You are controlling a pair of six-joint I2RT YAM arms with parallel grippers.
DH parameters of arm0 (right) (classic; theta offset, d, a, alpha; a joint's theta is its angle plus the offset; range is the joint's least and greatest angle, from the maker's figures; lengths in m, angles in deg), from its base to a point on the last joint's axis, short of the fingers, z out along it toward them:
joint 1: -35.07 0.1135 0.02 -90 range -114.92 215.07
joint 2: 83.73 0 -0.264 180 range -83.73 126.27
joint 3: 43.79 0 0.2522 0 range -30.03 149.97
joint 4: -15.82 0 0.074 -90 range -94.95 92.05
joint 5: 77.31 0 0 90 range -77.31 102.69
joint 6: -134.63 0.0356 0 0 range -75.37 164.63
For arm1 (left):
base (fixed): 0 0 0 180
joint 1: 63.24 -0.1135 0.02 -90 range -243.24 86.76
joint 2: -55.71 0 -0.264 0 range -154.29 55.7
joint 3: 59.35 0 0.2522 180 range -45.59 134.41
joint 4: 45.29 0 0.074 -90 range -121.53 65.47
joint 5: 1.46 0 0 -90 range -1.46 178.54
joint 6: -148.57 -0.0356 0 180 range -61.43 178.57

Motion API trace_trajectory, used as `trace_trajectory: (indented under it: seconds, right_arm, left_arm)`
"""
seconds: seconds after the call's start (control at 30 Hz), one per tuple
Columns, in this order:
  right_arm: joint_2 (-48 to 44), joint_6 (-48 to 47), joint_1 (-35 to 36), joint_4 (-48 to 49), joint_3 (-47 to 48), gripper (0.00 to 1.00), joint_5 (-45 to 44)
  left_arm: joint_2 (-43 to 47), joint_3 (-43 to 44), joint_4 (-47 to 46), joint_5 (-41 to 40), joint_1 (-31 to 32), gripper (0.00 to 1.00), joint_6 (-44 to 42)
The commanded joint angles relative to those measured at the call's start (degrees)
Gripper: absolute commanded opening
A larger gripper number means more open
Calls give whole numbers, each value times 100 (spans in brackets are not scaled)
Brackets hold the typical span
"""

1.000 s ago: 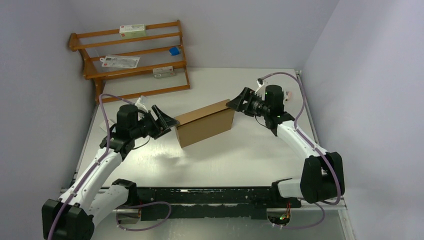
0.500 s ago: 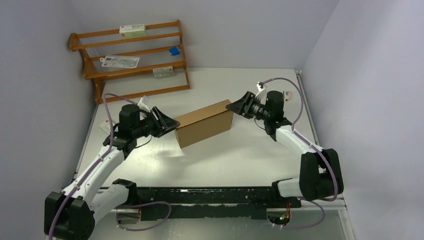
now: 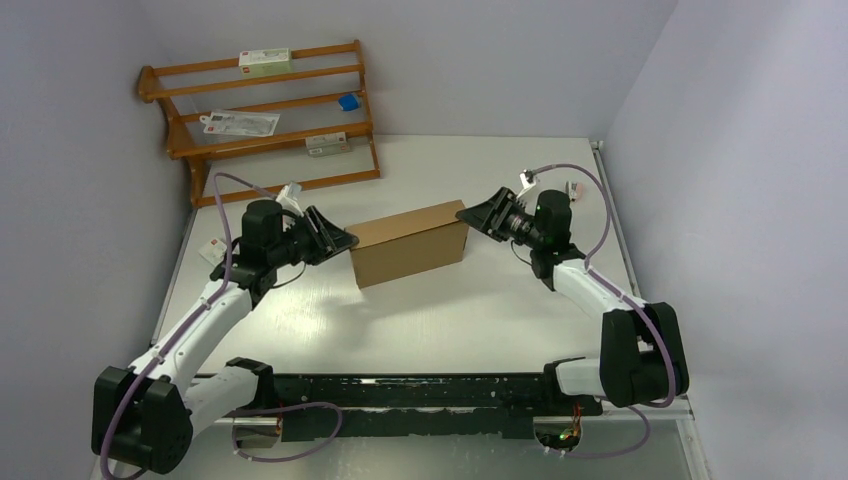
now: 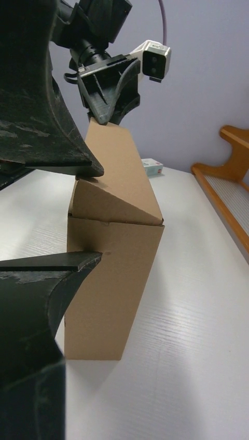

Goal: Fold the paper box

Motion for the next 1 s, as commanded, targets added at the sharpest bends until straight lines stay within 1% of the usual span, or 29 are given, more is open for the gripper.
trace_trajectory:
  seconds: [0.0,0.17,0.33,0.5,0.57,0.77,0.87,0.97]
  right_arm:
    - [-98,131,-8,-511,1,55,545]
    - [-11,127,-199,-600,203,56,670]
    - [75,157,-229,-654,368,58,759]
    - [163,265,-286,-642,379,57,777]
    - [168,235,-316,-658,291,53,687]
    - [237,273,-556,-621,-183,41,638]
    - [292,173,-595,-734,-348,34,548]
    - [372,160,-598,-756,-502,29,539]
  left_arm:
    - [-305,-15,490,-406,17,22,-594]
    - [-377,-14,646,-476,-68,17,-866]
    - [-407,-32,746,-523,-144,12,-1103]
    - [-487,-17,747,-418,-229,7,-1222]
    - [-515,-14,760,-347,-304,5,-1272]
    - [-530,-56,756,-155,-558,5,-1339]
    - [-629,-111,682,94,-706,5,-1324]
    - [-733,-186,550,398,-886,5,-1276]
